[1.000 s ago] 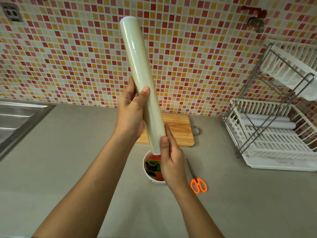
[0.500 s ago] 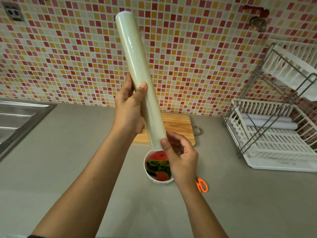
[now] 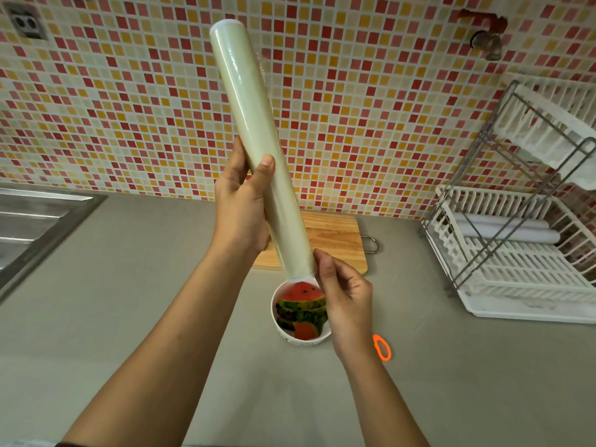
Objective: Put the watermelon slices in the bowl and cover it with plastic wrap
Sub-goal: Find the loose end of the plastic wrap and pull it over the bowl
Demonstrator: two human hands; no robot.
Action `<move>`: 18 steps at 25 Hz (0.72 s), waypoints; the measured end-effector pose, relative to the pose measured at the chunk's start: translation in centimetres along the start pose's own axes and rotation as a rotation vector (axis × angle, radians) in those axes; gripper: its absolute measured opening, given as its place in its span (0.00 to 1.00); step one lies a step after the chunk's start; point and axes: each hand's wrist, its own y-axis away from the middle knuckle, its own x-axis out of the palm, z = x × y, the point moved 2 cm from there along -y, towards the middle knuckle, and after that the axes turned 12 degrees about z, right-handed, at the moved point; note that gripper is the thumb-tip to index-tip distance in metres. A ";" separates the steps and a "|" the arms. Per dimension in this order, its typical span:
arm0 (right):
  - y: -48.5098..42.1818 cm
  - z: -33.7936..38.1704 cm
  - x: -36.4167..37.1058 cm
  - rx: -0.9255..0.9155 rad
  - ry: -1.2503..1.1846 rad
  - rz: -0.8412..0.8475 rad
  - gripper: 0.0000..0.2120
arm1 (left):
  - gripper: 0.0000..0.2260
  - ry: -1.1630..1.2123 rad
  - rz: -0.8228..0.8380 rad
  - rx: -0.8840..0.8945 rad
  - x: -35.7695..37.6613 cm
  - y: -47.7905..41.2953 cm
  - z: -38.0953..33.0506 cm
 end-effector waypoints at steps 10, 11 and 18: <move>-0.4 -0.5 -0.7 -0.009 0.285 -0.067 0.08 | 0.26 -0.149 0.028 0.003 0.6 0.4 0.3; -0.2 -0.6 -0.8 0.007 0.268 -0.090 0.08 | 0.27 -0.163 0.024 0.006 0.6 0.4 0.3; -0.2 0.3 -1.0 -0.002 0.168 0.037 0.02 | 0.26 -0.177 0.010 0.027 0.6 0.9 0.4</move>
